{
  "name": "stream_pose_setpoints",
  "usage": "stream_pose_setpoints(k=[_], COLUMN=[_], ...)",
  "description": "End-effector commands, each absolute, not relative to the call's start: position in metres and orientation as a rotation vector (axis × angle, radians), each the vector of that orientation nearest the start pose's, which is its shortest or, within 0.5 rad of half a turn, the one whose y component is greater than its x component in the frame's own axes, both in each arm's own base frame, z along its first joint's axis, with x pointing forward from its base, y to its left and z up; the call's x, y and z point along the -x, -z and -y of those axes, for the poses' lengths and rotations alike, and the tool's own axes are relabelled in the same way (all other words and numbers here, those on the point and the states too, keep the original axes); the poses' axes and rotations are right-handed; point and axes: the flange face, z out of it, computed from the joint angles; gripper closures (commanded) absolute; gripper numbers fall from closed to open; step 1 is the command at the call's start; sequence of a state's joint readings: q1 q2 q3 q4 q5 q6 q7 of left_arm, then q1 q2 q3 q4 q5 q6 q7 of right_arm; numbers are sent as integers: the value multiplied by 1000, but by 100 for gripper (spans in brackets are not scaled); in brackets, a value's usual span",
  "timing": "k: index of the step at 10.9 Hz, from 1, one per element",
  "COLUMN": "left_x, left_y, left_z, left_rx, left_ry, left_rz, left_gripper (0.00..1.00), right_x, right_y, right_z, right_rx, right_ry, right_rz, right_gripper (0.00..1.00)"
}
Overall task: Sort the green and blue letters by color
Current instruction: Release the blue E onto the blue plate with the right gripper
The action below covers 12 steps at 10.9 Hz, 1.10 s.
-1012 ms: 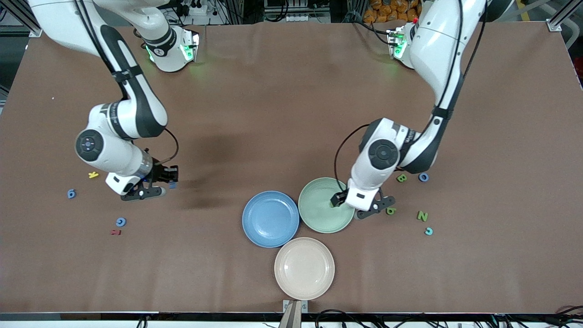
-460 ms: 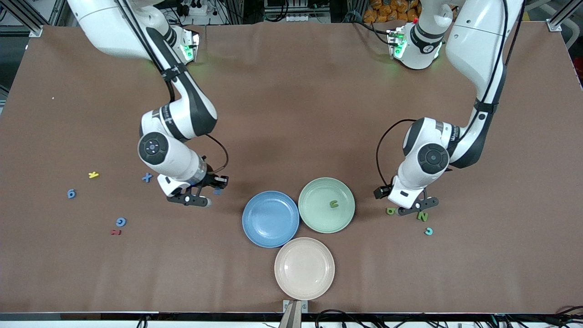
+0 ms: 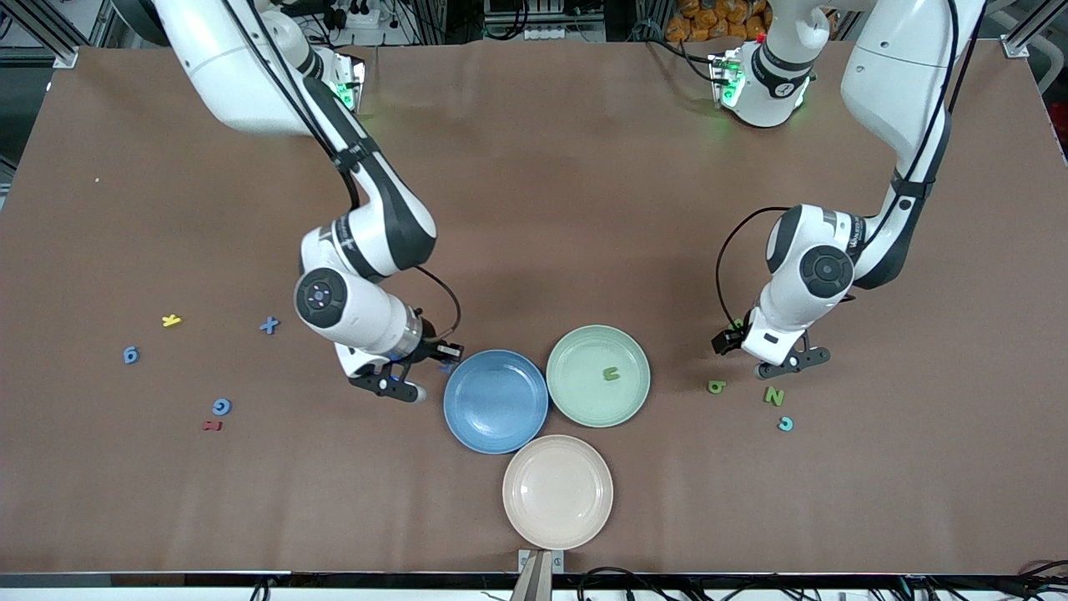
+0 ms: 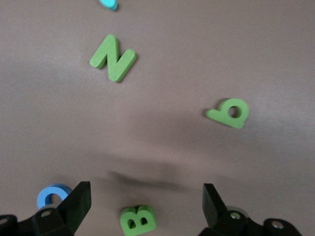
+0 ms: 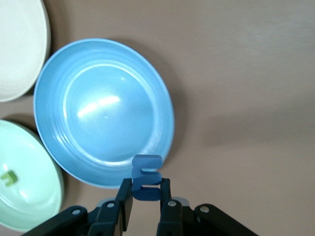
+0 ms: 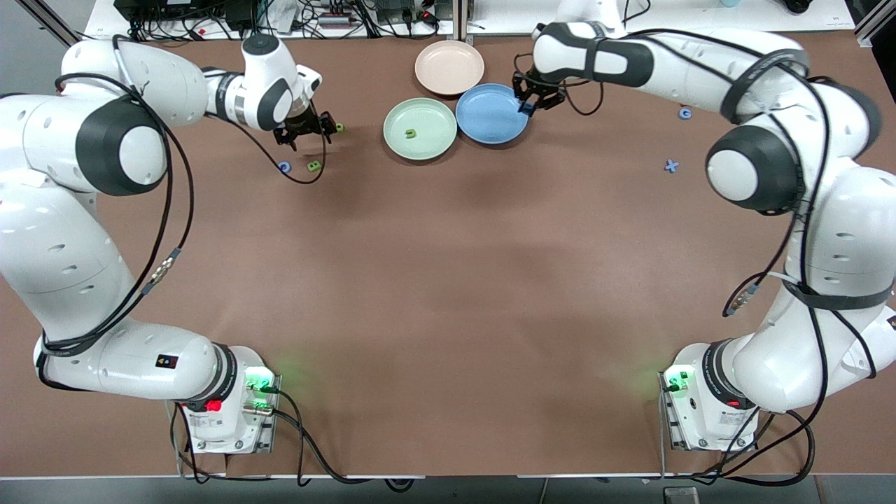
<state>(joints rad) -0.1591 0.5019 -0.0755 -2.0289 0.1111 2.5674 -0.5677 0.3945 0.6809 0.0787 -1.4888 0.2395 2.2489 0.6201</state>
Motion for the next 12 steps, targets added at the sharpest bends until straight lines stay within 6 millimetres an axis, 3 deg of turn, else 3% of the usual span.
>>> stream_pose_setpoints(k=[1, 2, 3, 4, 8, 11, 12], left_x=[-569, -568, -565, -562, -547, -542, -541], left_y=[-202, -201, -199, -197, -186, -180, -178], left_z=[129, 129, 129, 132, 140, 141, 141], left_rx=[3119, 3119, 3121, 3124, 3126, 3131, 3135], left_ry=[120, 117, 107, 105, 85, 83, 93], left_rz=[375, 378, 388, 389, 379, 384, 384], left_gripper=[0, 0, 0, 0, 0, 0, 0], right_x=[-660, -659, -663, -665, -665, -666, -657], right_y=[-252, -244, -238, -224, -232, -241, -236], right_z=[-357, -360, -360, -360, -352, -314, -300], right_rx=[2786, 2783, 2780, 2789, 2831, 2937, 3009], right_ry=[0, 7, 11, 4, -21, -112, -89], right_rz=[-539, -545, -551, -546, -480, -296, -237], right_gripper=[100, 99, 76, 4, 0, 0, 0])
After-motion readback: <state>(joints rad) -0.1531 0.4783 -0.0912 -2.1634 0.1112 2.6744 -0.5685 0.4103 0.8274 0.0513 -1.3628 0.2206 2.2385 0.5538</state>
